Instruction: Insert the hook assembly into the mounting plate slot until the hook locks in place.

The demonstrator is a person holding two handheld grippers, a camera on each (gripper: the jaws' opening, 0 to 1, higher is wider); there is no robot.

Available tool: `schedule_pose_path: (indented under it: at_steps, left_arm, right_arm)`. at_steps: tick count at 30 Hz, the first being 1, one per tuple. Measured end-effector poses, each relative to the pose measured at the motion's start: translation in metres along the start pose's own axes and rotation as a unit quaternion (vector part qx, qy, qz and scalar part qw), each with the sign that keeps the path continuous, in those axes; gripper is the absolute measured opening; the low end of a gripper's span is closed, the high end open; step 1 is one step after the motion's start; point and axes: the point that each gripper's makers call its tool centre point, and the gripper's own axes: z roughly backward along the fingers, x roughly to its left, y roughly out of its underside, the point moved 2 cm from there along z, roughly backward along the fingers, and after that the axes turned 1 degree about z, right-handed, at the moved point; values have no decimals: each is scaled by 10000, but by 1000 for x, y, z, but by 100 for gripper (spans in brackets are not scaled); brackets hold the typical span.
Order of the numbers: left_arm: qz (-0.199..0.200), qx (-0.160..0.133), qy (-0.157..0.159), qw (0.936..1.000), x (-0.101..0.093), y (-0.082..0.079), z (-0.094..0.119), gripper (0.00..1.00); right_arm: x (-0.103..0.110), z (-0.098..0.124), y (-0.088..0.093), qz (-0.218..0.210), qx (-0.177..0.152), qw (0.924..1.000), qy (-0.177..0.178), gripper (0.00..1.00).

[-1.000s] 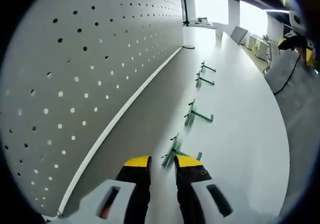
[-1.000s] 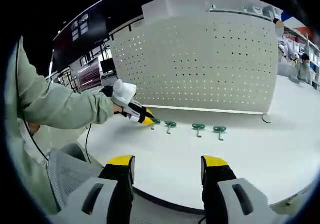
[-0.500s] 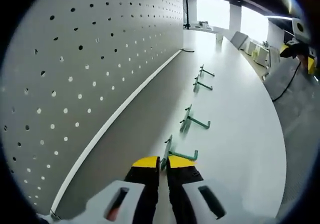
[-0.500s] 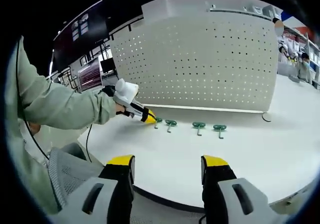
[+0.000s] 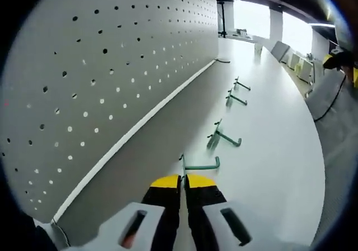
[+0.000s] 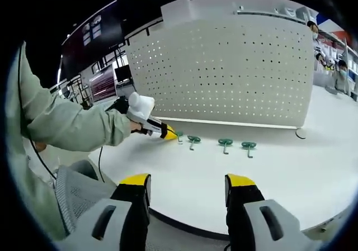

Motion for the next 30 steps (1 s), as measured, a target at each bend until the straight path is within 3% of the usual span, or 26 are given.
schedule_pose_path:
  at_steps: [10,30]
  left_arm:
    - [357,-530,-390,9972,-8,-8,26,3]
    - [535,-1056,-692,9905,-40,-34,84,3]
  right_arm:
    - [3,2,-5,47,-86,9999,-116,52]
    - [14,11,-30,343,-475,9972,-457,50]
